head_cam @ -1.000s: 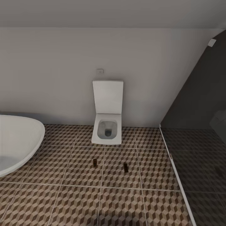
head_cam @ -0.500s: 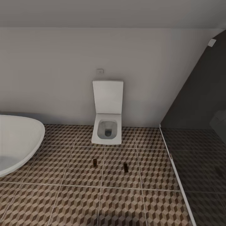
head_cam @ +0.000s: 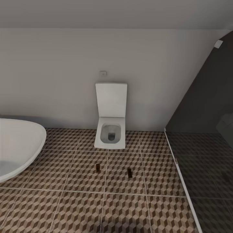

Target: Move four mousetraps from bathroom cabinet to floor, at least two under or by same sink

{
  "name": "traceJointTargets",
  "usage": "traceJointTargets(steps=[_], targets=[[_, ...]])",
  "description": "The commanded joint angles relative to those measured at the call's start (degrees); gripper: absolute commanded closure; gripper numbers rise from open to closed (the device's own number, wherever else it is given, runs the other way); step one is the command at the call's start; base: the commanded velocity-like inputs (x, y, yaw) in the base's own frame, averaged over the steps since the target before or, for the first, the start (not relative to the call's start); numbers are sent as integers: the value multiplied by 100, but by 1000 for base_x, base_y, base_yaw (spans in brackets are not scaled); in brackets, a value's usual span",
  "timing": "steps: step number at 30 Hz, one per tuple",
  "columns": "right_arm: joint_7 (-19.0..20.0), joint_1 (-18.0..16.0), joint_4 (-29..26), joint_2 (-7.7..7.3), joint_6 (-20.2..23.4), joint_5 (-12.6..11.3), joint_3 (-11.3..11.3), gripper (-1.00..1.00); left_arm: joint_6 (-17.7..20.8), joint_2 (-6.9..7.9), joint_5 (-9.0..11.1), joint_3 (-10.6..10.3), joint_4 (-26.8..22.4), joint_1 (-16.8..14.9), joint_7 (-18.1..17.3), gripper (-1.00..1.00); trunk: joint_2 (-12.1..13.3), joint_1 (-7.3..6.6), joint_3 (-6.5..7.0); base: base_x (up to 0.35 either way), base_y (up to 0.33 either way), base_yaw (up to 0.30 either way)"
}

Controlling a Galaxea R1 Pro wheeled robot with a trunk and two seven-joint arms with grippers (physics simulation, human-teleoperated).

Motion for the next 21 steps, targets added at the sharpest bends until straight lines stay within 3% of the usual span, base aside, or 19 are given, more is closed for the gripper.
traceJointTargets(steps=[1,21], targets=[[22,-3,5,-2,-19,-22,16,-100,-25,-3,15,-49,18,-7,25,-100,-9,3,-8,0,0,0],[22,-3,6,-2,-19,-22,15,-100,-25,-5,15,-49,18,-7,25,-100,-9,3,-8,0,0,0]])
